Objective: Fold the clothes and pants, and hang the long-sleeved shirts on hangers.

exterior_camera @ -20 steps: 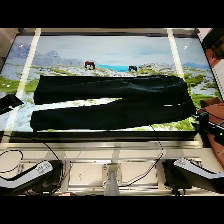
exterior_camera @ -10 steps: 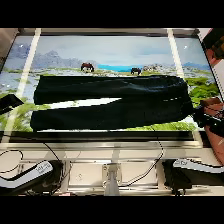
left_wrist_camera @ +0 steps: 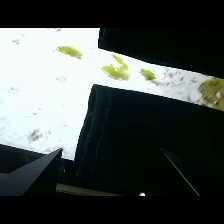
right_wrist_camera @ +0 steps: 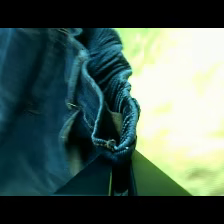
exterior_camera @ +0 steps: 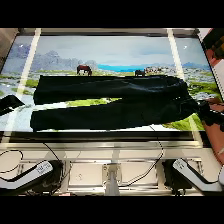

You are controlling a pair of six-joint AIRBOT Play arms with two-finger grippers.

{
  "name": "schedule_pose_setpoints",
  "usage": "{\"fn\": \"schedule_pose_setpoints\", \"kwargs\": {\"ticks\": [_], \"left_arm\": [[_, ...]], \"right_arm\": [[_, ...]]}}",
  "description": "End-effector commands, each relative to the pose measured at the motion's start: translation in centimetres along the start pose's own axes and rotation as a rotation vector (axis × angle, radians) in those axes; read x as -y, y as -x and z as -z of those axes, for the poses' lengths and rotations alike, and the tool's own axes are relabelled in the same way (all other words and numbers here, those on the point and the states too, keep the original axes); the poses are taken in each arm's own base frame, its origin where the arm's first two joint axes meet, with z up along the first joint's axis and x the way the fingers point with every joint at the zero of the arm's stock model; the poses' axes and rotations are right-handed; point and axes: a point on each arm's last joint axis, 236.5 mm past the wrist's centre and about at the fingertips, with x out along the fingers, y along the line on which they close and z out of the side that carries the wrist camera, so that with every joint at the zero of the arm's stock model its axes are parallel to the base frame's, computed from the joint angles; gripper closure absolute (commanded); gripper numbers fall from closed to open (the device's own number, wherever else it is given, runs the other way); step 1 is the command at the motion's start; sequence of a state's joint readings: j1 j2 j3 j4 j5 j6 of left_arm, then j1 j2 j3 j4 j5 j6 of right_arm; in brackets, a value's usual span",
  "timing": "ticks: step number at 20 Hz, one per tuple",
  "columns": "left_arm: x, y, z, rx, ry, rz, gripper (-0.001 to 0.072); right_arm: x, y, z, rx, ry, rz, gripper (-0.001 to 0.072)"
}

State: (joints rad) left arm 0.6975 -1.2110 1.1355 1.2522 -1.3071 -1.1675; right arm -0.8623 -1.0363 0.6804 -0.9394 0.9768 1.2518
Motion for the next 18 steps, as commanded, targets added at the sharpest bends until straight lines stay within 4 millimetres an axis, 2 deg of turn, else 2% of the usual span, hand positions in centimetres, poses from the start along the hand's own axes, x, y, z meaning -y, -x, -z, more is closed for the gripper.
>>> {"fn": "schedule_pose_setpoints", "kwargs": {"ticks": [1,3,5,7,9,12,15,16,18], "left_arm": [[0.1,0.2,0.4,-0.014,-0.006,0.001,0.0018],[0.1,0.1,0.4,-0.014,-0.005,0.001,0.0018],[0.1,0.1,0.4,-0.016,-0.005,0.002,0.0018],[0.1,-0.1,0.7,-0.026,-0.004,0.004,0.0018],[-0.6,-0.8,2.1,-0.069,-0.035,-0.02,0.0018],[-1.3,-3.4,6.2,-0.18,-0.115,-0.006,0.002],[-1.4,-6.2,9.4,-0.234,-0.191,0.038,0.0028],[-0.9,-6.9,10.1,-0.246,-0.212,0.072,0.0093],[-0.2,-8.1,10.7,-0.265,-0.193,0.127,0.01]], "right_arm": [[7.6,7.2,3.1,-0.023,-0.021,0.435,0.066],[8.8,10.3,3.8,0.012,-0.05,0.503,0.066],[8.5,11.0,3.9,0.04,-0.062,0.499,0.066],[8.0,10.1,4.4,0.022,-0.078,0.461,0.066],[8.0,9.2,5.1,-0.007,-0.088,0.441,0.066],[8.6,8.3,5.8,-0.017,-0.094,0.443,0.066],[8.8,7.9,5.7,-0.005,-0.093,0.444,0.066],[8.8,7.9,5.5,0.002,-0.091,0.443,0.066],[8.8,7.9,5.4,0.007,-0.09,0.443,0.066]]}}
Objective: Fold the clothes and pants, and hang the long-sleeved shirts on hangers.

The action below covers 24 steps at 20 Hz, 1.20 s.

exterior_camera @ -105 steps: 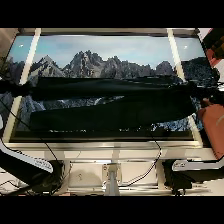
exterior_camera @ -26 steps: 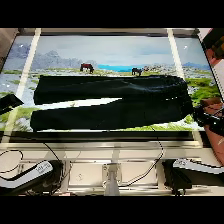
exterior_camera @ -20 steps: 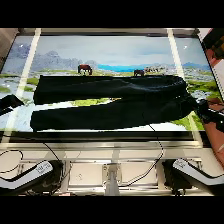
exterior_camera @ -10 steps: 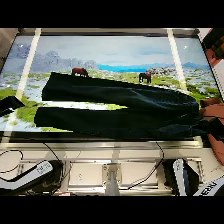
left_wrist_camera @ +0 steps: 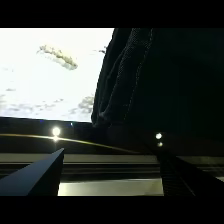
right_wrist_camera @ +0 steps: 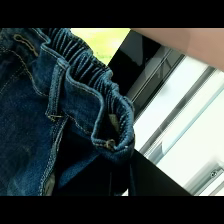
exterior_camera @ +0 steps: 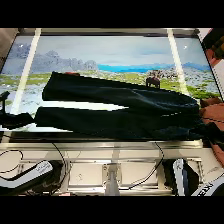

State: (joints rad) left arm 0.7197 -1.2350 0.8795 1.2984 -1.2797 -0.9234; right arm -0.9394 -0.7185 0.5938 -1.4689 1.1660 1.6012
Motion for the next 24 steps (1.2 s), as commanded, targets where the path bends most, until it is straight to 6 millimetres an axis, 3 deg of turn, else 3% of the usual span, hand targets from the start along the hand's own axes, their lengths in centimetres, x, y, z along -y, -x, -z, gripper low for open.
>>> {"fn": "schedule_pose_setpoints", "kwargs": {"ticks": [1,4,7,11,16,18,21,24], "left_arm": [[1.0,-2.7,1.1,-0.036,-0.034,0.085,0.0118],[0.4,-3.8,1.6,-0.066,-0.007,0.105,0.018],[-1.0,-4.3,0.7,-0.012,0.069,0.1,0.0249],[-1.2,-6.0,1.0,-0.045,0.147,0.128,0.0248],[-0.6,-7.3,-0.8,0.01,0.226,0.189,0.0251],[-0.3,-7.7,-0.8,0.006,0.239,0.207,0.0464],[-0.3,-7.9,-0.7,-0.001,0.242,0.211,0.0681],[-0.6,-7.3,-1.4,0.013,0.232,0.205,0.0682]], "right_arm": [[0.1,-0.2,-0.1,0.01,-0.003,0.001,0.066],[0.1,-0.2,-0.1,0.009,-0.003,0.001,0.066],[0.0,-0.2,-0.1,0.007,-0.003,0.0,0.066],[-0.2,-0.2,0.0,0.005,-0.008,-0.012,0.066],[-0.9,-0.1,0.4,-0.012,-0.021,-0.04,0.066],[-1.3,-0.1,0.4,-0.013,-0.028,-0.056,0.066],[-2.1,0.0,0.3,-0.012,-0.043,-0.092,0.066],[-3.4,0.2,0.2,-0.008,-0.041,-0.144,0.066]]}}
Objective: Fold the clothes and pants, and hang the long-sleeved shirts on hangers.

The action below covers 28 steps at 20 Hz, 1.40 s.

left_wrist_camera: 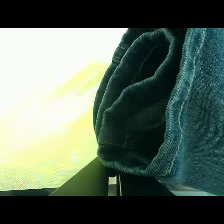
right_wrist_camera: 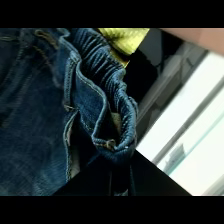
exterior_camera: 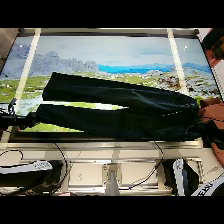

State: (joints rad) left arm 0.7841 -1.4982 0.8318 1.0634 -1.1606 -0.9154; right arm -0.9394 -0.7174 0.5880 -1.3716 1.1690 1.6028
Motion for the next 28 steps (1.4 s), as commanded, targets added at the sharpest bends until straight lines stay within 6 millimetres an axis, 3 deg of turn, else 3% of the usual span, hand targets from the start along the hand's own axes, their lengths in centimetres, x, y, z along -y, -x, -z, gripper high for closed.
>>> {"fn": "schedule_pose_setpoints", "kwargs": {"ticks": [1,4,9,12,16,19,21,24,26,28], "left_arm": [[-0.5,1.2,-1.3,0.034,-0.026,-0.036,0.0683],[1.0,5.3,-3.6,0.103,-0.096,-0.057,0.0683],[4.2,15.6,-7.9,0.343,-0.24,-0.181,0.0683],[6.4,20.1,-8.5,0.467,-0.298,-0.24,0.0683],[6.9,21.4,-8.4,0.51,-0.302,-0.264,0.0684],[6.4,22.3,-9.6,0.574,-0.235,-0.274,0.0685],[6.0,23.2,-10.7,0.639,-0.189,-0.289,0.0684],[5.2,25.0,-12.8,0.759,-0.083,-0.298,0.0686],[4.4,24.1,-13.2,0.747,-0.033,-0.282,0.0688],[3.0,21.4,-12.4,0.644,0.024,-0.262,0.0688]], "right_arm": [[-2.7,0.6,-0.3,0.01,0.015,-0.111,0.066],[-6.7,3.3,-2.5,0.079,0.057,-0.26,0.066],[-6.9,8.9,-6.7,0.22,0.134,-0.211,0.0661],[-7.0,10.2,-5.9,0.182,0.162,-0.203,0.066],[-5.0,9.6,-3.3,0.066,0.211,-0.122,0.066],[-5.8,9.8,-2.3,0.03,0.211,-0.162,0.066],[-6.3,10.0,-2.5,0.041,0.253,-0.18,0.066],[-5.5,9.9,-3.5,0.067,0.261,-0.139,0.0661],[-4.5,8.9,-3.7,0.034,0.254,-0.103,0.0661],[-3.8,7.6,-2.5,-0.076,0.245,-0.092,0.0661]]}}
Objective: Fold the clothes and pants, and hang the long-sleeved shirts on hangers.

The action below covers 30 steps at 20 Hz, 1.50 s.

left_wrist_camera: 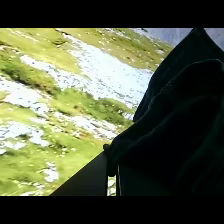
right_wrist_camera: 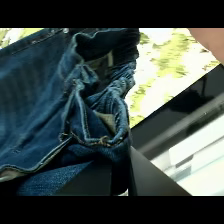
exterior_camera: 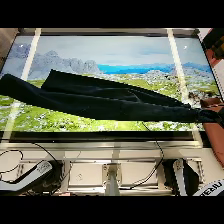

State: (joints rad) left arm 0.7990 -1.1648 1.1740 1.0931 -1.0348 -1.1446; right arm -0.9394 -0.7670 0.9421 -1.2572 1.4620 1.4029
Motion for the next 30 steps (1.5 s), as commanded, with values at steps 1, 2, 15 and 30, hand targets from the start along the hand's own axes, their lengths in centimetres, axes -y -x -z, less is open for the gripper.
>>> {"fn": "schedule_pose_setpoints", "kwargs": {"ticks": [1,2,15,30], "left_arm": [[-0.9,-2.3,2.6,-0.117,0.093,0.001,0.0689],[-0.8,-2.9,4.0,-0.181,0.101,0.021,0.0688],[-6.6,-0.7,4.9,-0.346,-0.064,-0.212,0.0688],[-2.2,-4.5,7.1,-0.405,-0.221,0.077,0.0687]], "right_arm": [[1.2,-1.5,1.9,-0.152,-0.013,0.015,0.0661],[1.2,-1.8,2.5,-0.189,-0.013,0.01,0.0661],[2.4,-0.1,-4.0,-0.039,0.007,0.068,0.0661],[-0.2,-0.2,-3.3,-0.071,0.001,-0.039,0.066]]}}
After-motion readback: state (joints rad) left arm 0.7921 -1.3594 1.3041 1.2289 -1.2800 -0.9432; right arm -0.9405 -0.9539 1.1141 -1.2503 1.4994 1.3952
